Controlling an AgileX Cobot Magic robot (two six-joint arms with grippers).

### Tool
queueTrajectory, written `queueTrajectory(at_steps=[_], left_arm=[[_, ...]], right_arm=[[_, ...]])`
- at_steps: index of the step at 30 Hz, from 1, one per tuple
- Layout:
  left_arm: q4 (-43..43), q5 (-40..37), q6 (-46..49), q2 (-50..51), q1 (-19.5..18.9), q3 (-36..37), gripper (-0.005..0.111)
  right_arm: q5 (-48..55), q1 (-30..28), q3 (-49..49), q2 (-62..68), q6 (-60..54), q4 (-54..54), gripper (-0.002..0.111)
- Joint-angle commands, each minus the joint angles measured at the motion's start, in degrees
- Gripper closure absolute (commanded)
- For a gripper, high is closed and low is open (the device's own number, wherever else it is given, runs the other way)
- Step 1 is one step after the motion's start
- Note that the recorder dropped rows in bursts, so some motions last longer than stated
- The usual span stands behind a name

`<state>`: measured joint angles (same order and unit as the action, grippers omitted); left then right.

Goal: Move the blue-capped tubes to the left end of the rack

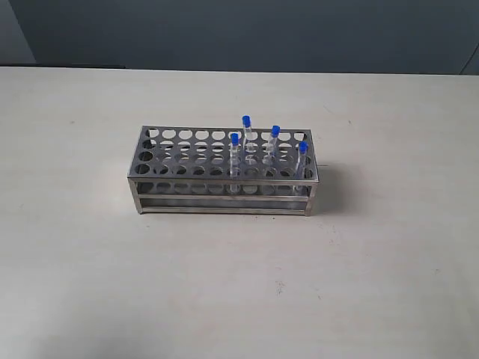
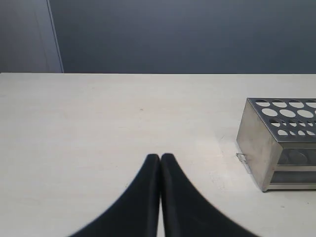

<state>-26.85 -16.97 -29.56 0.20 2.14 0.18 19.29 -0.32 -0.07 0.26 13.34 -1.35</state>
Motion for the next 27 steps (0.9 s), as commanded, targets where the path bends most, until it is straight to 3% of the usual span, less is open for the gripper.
queueTrajectory(at_steps=[1,4,6,19,27], left_arm=[[0.1,0.3,0.0,-0.2,0.4,-0.2,0.106],[0.1,0.3,0.0,-0.2,0.4,-0.2,0.106],[0.1,0.3,0.0,-0.2,0.4,-0.2,0.106],[0.1,0.3,0.0,-0.2,0.4,-0.2,0.106],[0.1,0.3,0.0,-0.2,0.4,-0.2,0.106]], right_arm=[[-1.3,-0.2,0.1,-0.3,0.3,0.6,0.088],[-8.0,-0.2,0.1,-0.3,10.3,24.3,0.088],[-13.9,-0.2,0.1,-0.3,10.4,33.6,0.088],[-31.3,-0.2,0.1,-0.3,10.2,33.8,0.088],[-33.5,-0.2,0.1,-0.3,16.5,32.5,0.093]])
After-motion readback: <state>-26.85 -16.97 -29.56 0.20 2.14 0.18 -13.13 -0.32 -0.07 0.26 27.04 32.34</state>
